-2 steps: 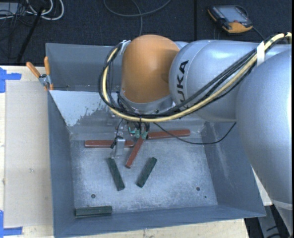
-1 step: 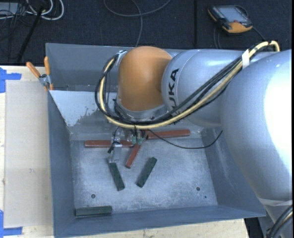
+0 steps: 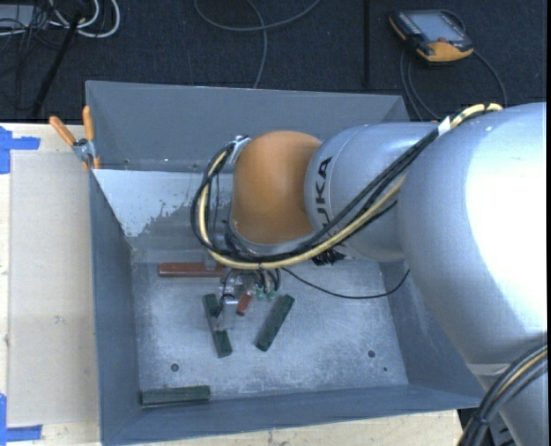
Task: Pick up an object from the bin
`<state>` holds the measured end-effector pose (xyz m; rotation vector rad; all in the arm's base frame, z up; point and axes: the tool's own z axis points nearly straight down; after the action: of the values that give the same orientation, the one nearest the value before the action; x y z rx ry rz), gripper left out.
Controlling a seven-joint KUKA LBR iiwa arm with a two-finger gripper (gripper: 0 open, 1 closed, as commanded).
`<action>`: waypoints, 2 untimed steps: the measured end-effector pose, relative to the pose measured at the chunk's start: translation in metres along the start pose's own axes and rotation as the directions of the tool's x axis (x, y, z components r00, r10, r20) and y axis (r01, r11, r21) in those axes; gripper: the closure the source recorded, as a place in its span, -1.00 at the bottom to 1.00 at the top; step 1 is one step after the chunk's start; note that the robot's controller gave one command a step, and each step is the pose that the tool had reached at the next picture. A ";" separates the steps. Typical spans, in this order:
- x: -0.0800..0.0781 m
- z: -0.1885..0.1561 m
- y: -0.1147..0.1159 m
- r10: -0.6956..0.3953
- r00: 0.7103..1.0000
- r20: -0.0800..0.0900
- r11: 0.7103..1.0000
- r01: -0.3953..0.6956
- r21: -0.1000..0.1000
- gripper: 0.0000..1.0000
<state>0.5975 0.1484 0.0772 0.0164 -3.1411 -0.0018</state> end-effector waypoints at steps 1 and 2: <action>-0.011 0.003 -0.046 0.130 0.991 0.006 0.991 -0.130 -0.001 1.00; -0.011 0.003 -0.046 0.131 0.991 0.006 0.991 -0.131 -0.001 1.00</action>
Offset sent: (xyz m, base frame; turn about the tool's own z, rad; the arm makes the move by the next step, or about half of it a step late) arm 0.0000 0.0000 0.0000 0.0000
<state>0.6089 0.1026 0.0745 -0.1898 -3.1414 -0.0023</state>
